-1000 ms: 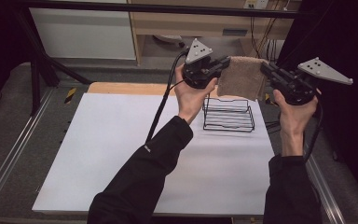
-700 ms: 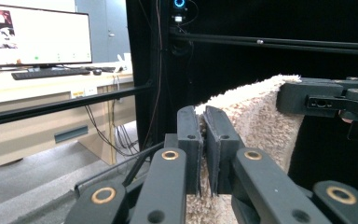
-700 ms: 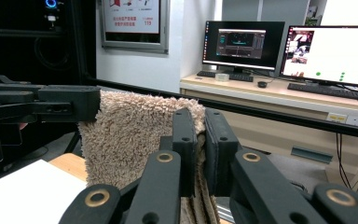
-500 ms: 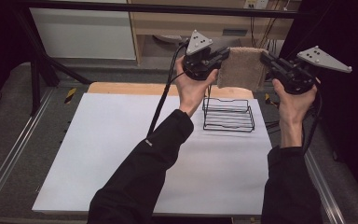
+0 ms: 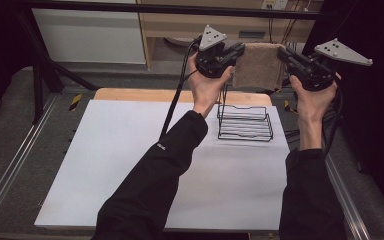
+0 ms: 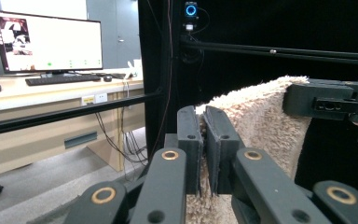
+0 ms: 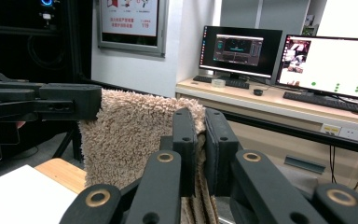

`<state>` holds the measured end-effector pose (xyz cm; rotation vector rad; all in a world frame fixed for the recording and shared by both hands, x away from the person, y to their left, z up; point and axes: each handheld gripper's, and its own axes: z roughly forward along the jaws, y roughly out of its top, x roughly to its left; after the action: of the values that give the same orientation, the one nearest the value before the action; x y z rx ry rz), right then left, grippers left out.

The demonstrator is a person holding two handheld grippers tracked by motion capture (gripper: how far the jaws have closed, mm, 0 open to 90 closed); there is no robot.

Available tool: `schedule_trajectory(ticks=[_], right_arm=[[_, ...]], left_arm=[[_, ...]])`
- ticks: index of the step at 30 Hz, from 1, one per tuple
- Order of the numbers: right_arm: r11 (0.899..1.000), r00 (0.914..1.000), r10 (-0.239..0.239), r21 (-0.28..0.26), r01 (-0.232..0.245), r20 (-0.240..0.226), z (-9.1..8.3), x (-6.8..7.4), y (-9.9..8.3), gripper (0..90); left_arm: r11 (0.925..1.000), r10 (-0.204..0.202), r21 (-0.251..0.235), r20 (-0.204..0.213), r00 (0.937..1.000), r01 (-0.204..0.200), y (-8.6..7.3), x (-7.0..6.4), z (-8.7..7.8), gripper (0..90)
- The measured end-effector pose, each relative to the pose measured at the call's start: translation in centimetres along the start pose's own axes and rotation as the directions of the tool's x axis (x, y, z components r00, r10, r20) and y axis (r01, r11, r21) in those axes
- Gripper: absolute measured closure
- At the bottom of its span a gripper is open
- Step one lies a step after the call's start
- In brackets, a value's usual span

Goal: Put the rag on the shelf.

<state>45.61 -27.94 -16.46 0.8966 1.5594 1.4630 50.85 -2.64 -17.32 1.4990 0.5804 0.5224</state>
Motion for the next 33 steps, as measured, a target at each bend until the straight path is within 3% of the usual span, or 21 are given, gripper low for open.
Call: schedule_trajectory(ticks=[7, 16, 23, 33], right_arm=[[1.000, 1.0000, 0.007, 0.002, -0.007, 0.006, 0.9, -0.8, 0.0, 84.5], [1.000, 1.0000, -0.006, 0.017, 0.006, 0.008, 2.4, -1.9, -0.7, 84.5], [0.999, 0.9998, -0.019, 0.032, 0.019, 0.010, 3.4, -2.5, -1.4, 84.5], [0.998, 0.9999, -0.010, 0.065, 0.011, -0.007, 3.4, -2.7, -3.0, 84.4]], left_arm=[[0.9987, 0.048, 0.019, -0.029, 0.9984, -0.048, 0.7, 0.3, 1.2, 85.0], [0.9994, 0.023, 0.027, -0.032, 0.9992, -0.022, -0.2, 1.3, 2.5, 85.0], [0.9988, 0.031, 0.038, -0.030, 0.9991, -0.030, -1.1, 2.0, 3.3, 85.0], [0.9963, 0.046, 0.072, -0.003, 0.9989, -0.046, -2.4, 2.0, 3.1, 85.0]])
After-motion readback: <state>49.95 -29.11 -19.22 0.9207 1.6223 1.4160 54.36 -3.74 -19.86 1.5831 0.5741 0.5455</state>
